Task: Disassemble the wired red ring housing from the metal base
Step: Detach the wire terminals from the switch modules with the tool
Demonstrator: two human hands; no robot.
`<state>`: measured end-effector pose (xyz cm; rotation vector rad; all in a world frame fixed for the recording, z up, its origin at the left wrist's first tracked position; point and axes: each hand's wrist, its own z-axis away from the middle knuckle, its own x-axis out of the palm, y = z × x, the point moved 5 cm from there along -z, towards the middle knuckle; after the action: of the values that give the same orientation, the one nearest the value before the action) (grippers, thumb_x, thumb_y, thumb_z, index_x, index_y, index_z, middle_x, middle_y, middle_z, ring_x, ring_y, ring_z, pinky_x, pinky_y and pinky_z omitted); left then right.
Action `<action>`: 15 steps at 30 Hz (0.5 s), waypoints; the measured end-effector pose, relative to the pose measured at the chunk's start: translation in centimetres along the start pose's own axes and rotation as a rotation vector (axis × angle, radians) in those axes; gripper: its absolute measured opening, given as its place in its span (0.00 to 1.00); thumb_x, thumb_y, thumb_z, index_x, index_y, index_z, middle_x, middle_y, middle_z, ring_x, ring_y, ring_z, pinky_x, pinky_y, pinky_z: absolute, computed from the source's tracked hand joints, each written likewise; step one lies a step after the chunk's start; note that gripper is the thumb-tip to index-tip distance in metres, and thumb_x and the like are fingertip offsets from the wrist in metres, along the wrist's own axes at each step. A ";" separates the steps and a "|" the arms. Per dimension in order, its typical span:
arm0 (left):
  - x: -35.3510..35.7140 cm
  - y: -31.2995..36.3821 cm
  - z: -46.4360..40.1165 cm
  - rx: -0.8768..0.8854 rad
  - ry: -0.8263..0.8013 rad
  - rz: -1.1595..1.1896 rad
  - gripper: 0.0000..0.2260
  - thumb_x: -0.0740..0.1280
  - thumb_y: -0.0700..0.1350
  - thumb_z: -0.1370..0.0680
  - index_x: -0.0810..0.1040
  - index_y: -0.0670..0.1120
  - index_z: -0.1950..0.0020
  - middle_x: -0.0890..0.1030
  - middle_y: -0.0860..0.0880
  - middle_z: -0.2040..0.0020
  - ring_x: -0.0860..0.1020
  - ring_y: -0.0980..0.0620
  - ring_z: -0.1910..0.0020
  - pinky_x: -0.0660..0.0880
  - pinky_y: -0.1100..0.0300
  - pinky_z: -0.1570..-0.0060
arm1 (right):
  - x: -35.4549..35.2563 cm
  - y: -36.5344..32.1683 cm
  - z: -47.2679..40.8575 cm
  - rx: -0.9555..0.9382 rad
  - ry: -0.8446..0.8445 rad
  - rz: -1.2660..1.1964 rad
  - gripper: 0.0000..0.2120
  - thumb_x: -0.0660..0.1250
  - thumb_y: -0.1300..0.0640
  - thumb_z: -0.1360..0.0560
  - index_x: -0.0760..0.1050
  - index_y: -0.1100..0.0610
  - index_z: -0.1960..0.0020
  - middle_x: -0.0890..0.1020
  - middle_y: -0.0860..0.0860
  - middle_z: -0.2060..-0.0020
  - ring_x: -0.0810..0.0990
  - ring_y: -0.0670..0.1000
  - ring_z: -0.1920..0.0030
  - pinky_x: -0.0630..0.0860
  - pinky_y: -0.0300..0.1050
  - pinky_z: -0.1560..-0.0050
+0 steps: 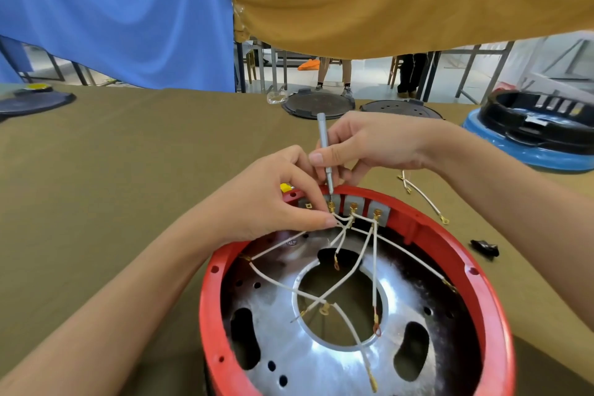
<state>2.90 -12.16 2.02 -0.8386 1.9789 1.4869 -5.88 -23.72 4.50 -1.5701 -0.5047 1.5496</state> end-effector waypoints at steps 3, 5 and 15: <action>0.0 0.0 0.0 0.003 -0.006 0.016 0.05 0.78 0.55 0.33 0.86 0.57 0.61 0.74 0.56 0.52 0.77 0.56 0.48 0.74 0.55 0.43 | -0.3 0.5 1.0 -0.064 0.083 -0.003 0.13 0.70 0.46 0.27 0.82 0.56 0.57 0.84 0.51 0.62 0.80 0.45 0.63 0.78 0.37 0.59; 0.0 0.0 0.0 0.002 -0.005 0.007 0.05 0.78 0.56 0.33 0.86 0.58 0.61 0.74 0.57 0.50 0.77 0.57 0.46 0.73 0.53 0.42 | -0.3 0.8 2.2 -0.138 0.169 0.019 0.11 0.69 0.48 0.25 0.82 0.56 0.55 0.84 0.49 0.63 0.81 0.45 0.63 0.79 0.36 0.59; 0.0 -0.1 0.0 -0.002 0.003 -0.006 0.05 0.77 0.58 0.33 0.85 0.59 0.62 0.74 0.59 0.50 0.76 0.59 0.46 0.71 0.58 0.43 | 0.5 0.0 4.0 -0.323 0.330 0.056 0.12 0.68 0.52 0.25 0.82 0.62 0.54 0.82 0.52 0.64 0.80 0.45 0.64 0.78 0.40 0.59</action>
<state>2.97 -12.13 2.00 -0.8477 1.9757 1.4846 -9.61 -22.17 4.68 -2.0569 -0.5464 1.2555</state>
